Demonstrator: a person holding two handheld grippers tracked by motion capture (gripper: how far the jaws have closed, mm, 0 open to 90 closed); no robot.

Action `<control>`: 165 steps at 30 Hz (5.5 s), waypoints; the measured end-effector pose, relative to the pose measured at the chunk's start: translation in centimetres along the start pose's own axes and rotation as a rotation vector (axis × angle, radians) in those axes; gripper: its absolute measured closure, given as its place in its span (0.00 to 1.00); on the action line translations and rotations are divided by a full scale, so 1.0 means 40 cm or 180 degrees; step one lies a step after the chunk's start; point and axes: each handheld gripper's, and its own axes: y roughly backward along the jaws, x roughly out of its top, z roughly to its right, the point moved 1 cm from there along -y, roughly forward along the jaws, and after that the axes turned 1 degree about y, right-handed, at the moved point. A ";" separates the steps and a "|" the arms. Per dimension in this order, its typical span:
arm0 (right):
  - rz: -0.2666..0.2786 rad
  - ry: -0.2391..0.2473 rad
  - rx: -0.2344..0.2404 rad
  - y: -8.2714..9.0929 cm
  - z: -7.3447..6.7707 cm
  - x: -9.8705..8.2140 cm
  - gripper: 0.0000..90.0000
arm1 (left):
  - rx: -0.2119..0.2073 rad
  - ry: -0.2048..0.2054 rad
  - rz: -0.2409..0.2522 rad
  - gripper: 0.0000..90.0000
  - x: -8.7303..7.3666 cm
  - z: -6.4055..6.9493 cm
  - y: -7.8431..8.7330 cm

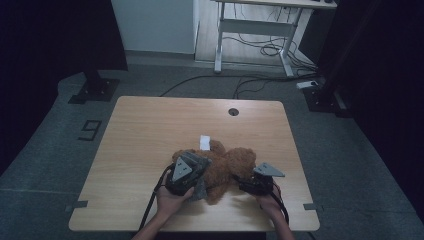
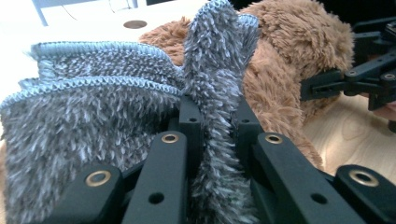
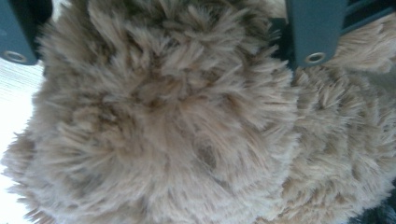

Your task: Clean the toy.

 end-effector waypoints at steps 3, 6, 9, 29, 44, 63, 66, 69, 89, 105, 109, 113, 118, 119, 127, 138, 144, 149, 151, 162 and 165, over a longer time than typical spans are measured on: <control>0.0075 0.0022 -0.0150 -0.002 -0.015 -0.007 0.38 | 0.0043 0.0065 -0.0044 0.88 0.033 0.000 -0.003; 0.0096 0.0062 -0.0250 -0.010 -0.026 -0.003 0.40 | -0.0040 0.0053 0.0017 0.88 0.104 0.011 -0.003; 0.0128 0.0099 -0.0238 -0.021 -0.034 -0.001 0.40 | -0.0157 -0.0075 0.0051 0.88 0.187 0.056 -0.035; 0.0088 0.0417 -0.0238 -0.016 -0.052 -0.016 0.38 | -0.0389 0.0004 -0.0513 0.88 0.213 0.147 -0.242; 0.0126 0.0260 -0.0140 -0.013 -0.041 -0.019 0.37 | -0.0031 0.0468 -0.0439 0.87 0.116 -0.103 -0.050; 0.0128 0.0169 -0.0143 -0.012 -0.034 -0.020 0.37 | 0.0006 0.0724 -0.0341 0.88 0.091 -0.201 0.031; 0.0130 0.0167 -0.0148 -0.012 -0.034 -0.020 0.37 | -0.0143 0.0558 -0.0242 0.88 0.159 -0.143 0.019; 0.0121 0.0175 -0.0156 -0.012 -0.035 -0.020 0.37 | -0.0306 0.0346 -0.0257 0.88 0.219 -0.063 -0.027; 0.0104 0.0293 -0.0205 -0.013 -0.044 -0.020 0.37 | -0.0292 -0.0066 -0.0851 0.88 0.262 0.138 -0.283; 0.0128 0.0193 -0.0162 -0.014 -0.042 -0.020 0.36 | 0.0117 0.0526 -0.0724 0.88 0.160 -0.146 -0.114; 0.0129 0.0195 -0.0164 -0.014 -0.042 -0.020 0.36 | 0.0260 0.0669 -0.0779 0.88 0.117 -0.207 -0.093; 0.0129 0.0196 -0.0170 -0.014 -0.042 -0.020 0.36 | 0.0305 0.0788 -0.0827 0.88 0.084 -0.242 -0.078; 0.0122 0.0175 -0.0175 -0.014 -0.040 -0.020 0.37 | 0.0416 0.0538 -0.0696 0.88 0.112 -0.234 -0.050; 0.0120 0.0168 -0.0175 -0.014 -0.040 -0.020 0.37 | 0.0397 0.0506 -0.0631 0.88 0.128 -0.226 -0.042; 0.0128 0.0176 -0.0184 -0.014 -0.039 -0.020 0.37 | -0.0146 0.0106 -0.0358 0.88 0.276 -0.035 -0.078; 0.0112 0.0158 -0.0165 -0.012 -0.038 -0.021 0.36 | -0.0244 -0.0199 -0.0859 0.87 0.268 0.139 -0.316; 0.0102 0.0186 -0.0196 -0.014 -0.040 -0.020 0.37 | -0.0150 -0.0067 -0.0787 0.88 0.251 0.092 -0.280; 0.0111 0.0169 -0.0184 -0.014 -0.042 -0.020 0.37 | -0.0162 0.0359 -0.0828 0.88 0.207 -0.016 -0.233; 0.0112 0.0189 -0.0199 -0.015 -0.046 -0.020 0.37 | -0.0215 0.0497 -0.0733 0.88 0.201 -0.044 -0.207; 0.0114 0.0167 -0.0197 -0.015 -0.043 -0.020 0.37 | 0.0238 0.0552 -0.0740 0.88 0.147 -0.169 -0.111; 0.0112 0.0162 -0.0201 -0.015 -0.043 -0.020 0.37 | 0.0305 0.0605 -0.0758 0.88 0.122 -0.199 -0.092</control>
